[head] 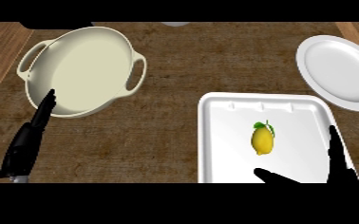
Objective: Pick the lemon from the tray and place it in the plate
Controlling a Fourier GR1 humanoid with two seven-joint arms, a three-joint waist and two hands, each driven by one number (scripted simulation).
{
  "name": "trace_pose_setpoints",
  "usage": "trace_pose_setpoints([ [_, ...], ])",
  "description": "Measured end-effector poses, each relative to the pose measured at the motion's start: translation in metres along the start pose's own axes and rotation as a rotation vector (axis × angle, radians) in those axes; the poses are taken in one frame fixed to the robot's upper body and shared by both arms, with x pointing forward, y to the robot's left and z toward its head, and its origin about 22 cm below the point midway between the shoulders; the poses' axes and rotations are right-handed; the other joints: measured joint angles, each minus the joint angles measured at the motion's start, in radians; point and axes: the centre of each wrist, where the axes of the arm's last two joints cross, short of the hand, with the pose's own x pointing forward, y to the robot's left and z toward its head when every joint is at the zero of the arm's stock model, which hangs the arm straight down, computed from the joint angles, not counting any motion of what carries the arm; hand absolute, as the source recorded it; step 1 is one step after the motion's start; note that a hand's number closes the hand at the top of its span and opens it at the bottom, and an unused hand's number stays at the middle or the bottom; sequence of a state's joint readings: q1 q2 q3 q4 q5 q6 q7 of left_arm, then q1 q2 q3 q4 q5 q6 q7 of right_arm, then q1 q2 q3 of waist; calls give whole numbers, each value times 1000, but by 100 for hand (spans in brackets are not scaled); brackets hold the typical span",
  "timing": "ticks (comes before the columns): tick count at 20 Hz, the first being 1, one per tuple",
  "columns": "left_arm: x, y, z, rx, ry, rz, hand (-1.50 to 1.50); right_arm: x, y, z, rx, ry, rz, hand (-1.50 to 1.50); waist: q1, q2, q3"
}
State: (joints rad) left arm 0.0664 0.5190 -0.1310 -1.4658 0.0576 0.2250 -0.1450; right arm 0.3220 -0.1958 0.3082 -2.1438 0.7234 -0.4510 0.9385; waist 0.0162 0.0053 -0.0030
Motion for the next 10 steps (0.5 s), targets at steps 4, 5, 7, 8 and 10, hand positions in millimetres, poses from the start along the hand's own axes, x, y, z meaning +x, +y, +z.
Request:
trace_pose_setpoints([
  [4,2,1,-1,3,6,-2,0,10,2,-14,78,45,103,-150,-3,-2,1],
  [5,-1,0,3,1,9,-1,0,11,0,-18,90,52,117,-150,-4,-3,2],
  [7,1,4,8,0,7,0,0,14,2,-24,117,62,138,-150,-5,-4,2],
  [8,2,6,7,4,9,1,0,15,5,-28,129,67,150,-150,-6,-4,2],
  [10,1,4,4,6,12,3,0,17,8,-37,152,76,163,-150,-9,-4,3],
])
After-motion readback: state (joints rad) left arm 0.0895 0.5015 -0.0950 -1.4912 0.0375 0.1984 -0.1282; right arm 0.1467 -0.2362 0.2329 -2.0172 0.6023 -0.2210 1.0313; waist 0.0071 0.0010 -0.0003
